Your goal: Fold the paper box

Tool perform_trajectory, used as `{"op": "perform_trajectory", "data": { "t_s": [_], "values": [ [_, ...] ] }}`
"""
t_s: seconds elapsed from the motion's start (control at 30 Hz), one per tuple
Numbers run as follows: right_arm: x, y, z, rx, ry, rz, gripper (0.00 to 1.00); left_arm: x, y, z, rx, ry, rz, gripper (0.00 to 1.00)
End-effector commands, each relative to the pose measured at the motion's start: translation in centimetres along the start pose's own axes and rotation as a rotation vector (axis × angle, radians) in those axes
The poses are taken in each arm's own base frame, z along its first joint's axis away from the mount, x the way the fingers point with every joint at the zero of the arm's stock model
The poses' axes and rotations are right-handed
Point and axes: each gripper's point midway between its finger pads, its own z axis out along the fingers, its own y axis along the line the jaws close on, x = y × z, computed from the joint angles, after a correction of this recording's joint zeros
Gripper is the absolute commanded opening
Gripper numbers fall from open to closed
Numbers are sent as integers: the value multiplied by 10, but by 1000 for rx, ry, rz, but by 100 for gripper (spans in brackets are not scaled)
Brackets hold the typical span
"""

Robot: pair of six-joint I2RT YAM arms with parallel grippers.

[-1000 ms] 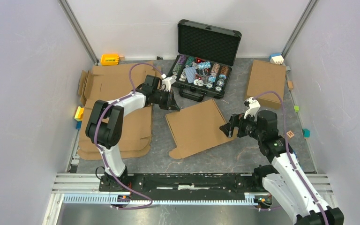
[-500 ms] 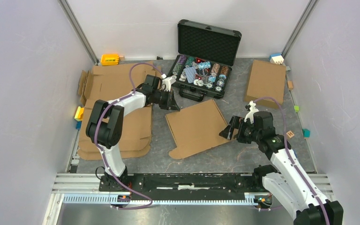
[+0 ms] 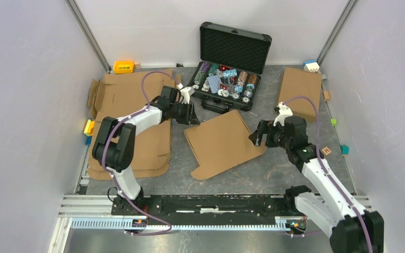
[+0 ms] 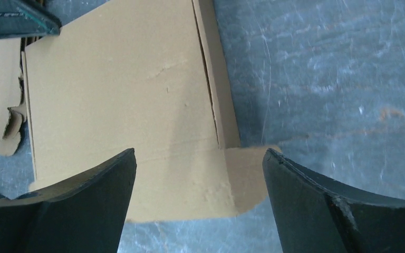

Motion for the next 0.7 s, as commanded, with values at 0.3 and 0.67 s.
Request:
{"op": "perform_trajectory", "data": {
  "t_s": [0.3,0.67],
  "values": [
    [-69,-20,54,80,-182,-132,69,-34,-39,-112,-280,-445,-63,36],
    [-56,-44,77,213,-140,-173,0,83,0,-119,-411,-430,-325,2]
  ]
}}
